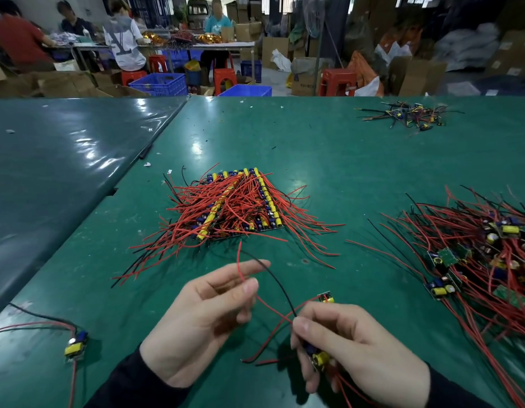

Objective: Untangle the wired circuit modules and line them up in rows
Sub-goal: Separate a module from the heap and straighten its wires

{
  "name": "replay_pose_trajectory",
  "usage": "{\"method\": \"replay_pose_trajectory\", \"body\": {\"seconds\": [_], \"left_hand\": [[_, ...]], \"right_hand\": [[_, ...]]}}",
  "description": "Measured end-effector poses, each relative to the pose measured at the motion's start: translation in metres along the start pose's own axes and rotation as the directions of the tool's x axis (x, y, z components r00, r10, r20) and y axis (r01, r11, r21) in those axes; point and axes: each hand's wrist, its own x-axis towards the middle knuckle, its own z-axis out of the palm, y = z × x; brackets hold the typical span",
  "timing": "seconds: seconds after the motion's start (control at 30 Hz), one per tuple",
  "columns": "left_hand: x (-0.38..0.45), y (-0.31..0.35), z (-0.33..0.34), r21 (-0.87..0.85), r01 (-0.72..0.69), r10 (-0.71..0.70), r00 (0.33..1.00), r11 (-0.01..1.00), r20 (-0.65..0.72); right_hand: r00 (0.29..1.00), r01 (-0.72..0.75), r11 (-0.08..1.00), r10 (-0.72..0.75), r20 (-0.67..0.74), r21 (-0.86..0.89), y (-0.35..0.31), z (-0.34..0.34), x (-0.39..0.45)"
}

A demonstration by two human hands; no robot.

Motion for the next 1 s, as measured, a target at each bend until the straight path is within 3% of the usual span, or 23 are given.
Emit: {"method": "replay_pose_trajectory", "body": {"seconds": [0.17,0.27,0.4,0.53,0.63,0.7,0.87,1.0], "left_hand": [[-0.004,-0.005,0.004,-0.056,0.197,-0.182,0.962,0.979,0.205],[-0.004,-0.008,0.006,-0.109,0.237,-0.217,0.961,0.965,0.172],[-0.003,-0.008,0.009,-0.102,0.121,-0.117,0.992,0.987,0.05],[-0.001,-0.012,0.014,0.033,-0.001,0.001,1.0,0.999,-0.007],[0.0,-0.017,0.016,-0.021,0.014,-0.015,1.0,1.0,-0.017],[0.0,-0.018,0.017,-0.092,0.037,-0.037,0.999,0.995,-0.001],[0.002,-0.019,0.018,-0.214,0.074,-0.069,0.997,0.974,0.033],[0.003,-0.018,0.017,-0.272,0.044,-0.039,0.999,0.961,0.025]], "right_hand": [[0.998,0.001,0.998,-0.005,0.056,0.069,0.001,0.003,0.0],[0.992,-0.025,0.993,0.011,0.122,0.115,-0.001,0.002,0.0],[0.993,0.006,0.997,-0.015,0.117,0.081,-0.001,0.001,-0.001],[0.993,0.093,0.972,-0.107,-0.056,-0.215,0.007,0.001,-0.003],[0.962,0.142,0.859,-0.237,-0.135,-0.492,0.011,0.0,-0.003],[0.955,0.145,0.832,-0.259,-0.143,-0.535,0.011,0.001,-0.004],[0.958,0.147,0.866,-0.246,-0.15,-0.478,0.01,0.004,-0.003],[0.983,0.091,0.972,-0.123,-0.138,-0.215,0.007,0.006,-0.002]]}}
